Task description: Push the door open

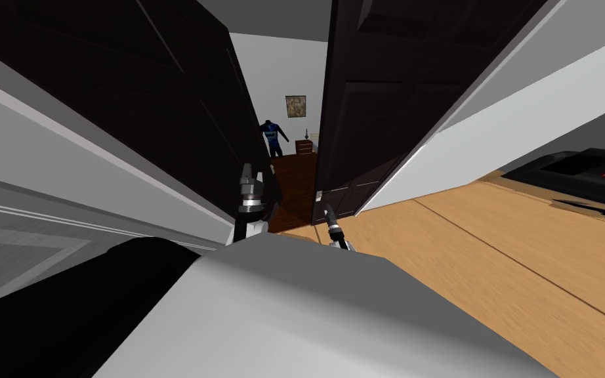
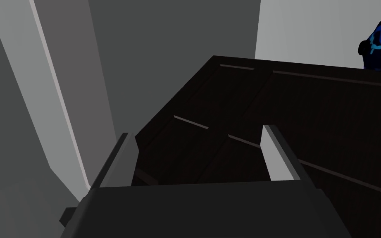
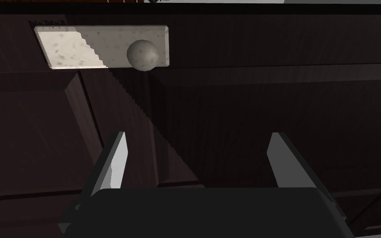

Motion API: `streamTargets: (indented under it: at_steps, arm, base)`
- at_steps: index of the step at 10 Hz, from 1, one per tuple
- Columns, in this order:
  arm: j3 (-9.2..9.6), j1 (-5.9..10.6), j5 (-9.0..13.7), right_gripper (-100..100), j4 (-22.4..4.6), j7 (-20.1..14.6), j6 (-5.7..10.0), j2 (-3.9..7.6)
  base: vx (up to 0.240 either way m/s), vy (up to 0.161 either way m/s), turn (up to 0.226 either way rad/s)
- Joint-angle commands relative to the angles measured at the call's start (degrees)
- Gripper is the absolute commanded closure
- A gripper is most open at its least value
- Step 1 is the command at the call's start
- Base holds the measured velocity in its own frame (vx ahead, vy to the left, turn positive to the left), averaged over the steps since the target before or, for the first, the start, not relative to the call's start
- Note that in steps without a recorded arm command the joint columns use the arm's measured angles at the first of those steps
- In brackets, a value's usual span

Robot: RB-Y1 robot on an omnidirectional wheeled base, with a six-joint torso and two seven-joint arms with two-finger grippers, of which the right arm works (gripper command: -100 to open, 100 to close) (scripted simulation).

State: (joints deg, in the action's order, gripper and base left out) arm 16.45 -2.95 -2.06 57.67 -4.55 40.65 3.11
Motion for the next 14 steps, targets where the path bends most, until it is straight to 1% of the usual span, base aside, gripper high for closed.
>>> streamTargets:
  at_steps: [1, 3, 5, 6, 7, 8, 9, 11, 14]
  arm:
    - [0.57, 0.95, -0.19, -100, -2.35, 0.04, 0.31, -0.19]
    - [1.2, 1.92, -0.4, -100, -5.1, 0.07, 0.9, -0.38]
    - [1.66, 2.64, -0.56, -100, -7.17, 0.09, 1.35, -0.56]
    - [2.04, 3.23, -0.68, -100, -8.85, 0.11, 1.71, -0.72]
    - [2.26, 3.57, -0.75, -100, -9.8, 0.12, 1.92, -0.82]
    - [2.07, 3.48, -0.67, -100, -9.18, 0.04, 1.71, -0.72]
    - [1.83, 3.67, -0.61, -100, -9.75, 0.17, 2.02, -0.26]
    - [1.61, 3.78, -0.54, -100, -10.1, 0.28, 2.22, -0.11]
    - [1.13, 4.01, -0.4, -100, -10.88, 0.52, 2.67, -0.38]
  base:
    - [0.077, -0.091, 0.096]
    - [0.061, -0.085, 0.068]
    - [0.047, -0.058, 0.051]
    - [0.054, -0.074, 0.087]
    - [0.064, -0.077, 0.058]
    - [0.028, -0.032, 0.011]
    - [0.1, 0.02, 0.038]
    - [0.181, 0.068, 0.022]
    - [0.189, 0.07, 0.029]
